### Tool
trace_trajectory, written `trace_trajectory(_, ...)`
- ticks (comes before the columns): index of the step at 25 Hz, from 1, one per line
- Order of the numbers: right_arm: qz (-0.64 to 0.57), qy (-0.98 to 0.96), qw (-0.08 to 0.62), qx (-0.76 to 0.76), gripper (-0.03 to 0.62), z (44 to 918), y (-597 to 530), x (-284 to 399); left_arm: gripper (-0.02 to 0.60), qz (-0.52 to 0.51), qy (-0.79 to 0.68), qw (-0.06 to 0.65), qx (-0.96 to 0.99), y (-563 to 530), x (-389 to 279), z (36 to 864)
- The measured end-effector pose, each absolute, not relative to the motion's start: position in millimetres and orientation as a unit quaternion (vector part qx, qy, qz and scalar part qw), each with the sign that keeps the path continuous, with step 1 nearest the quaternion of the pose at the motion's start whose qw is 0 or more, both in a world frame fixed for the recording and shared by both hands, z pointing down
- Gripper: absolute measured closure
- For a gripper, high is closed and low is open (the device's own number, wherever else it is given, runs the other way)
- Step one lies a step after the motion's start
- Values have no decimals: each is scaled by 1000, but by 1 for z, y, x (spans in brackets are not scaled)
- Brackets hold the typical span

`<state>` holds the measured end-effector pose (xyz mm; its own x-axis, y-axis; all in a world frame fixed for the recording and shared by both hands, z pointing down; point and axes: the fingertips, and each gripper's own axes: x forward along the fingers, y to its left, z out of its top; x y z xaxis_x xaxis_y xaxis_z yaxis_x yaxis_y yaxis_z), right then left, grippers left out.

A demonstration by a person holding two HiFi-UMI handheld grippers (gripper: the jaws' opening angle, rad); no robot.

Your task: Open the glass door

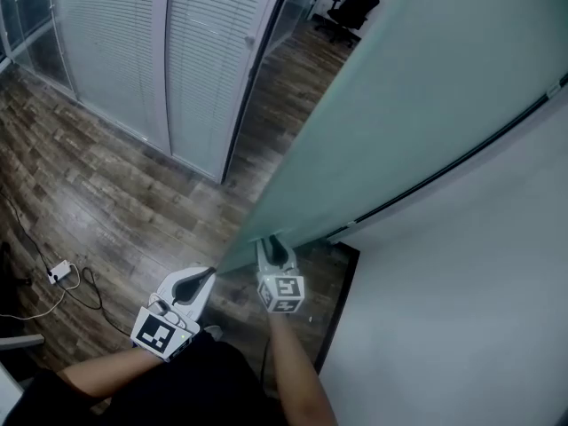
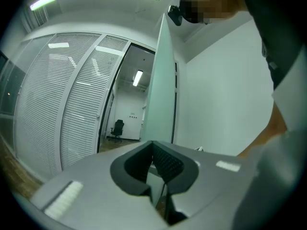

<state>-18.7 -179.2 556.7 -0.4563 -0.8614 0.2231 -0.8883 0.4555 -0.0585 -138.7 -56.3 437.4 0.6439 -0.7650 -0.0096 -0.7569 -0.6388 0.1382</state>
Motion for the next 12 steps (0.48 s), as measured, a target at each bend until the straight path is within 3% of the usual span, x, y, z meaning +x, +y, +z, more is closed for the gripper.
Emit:
trace_trajectory(8, 98, -833, 94, 536, 481, 563, -138, -6, 581, -64, -347, 74, 933, -43, -93, 432)
trace_trajectory(10, 91, -828, 88, 547, 482, 568, -125, 4, 538, -68, -323, 66, 942, -33, -78, 430)
trace_trajectory(12, 89, -821, 81, 559, 480, 571, -112, 13, 534, -61, -307, 55, 948, -25, -66, 427)
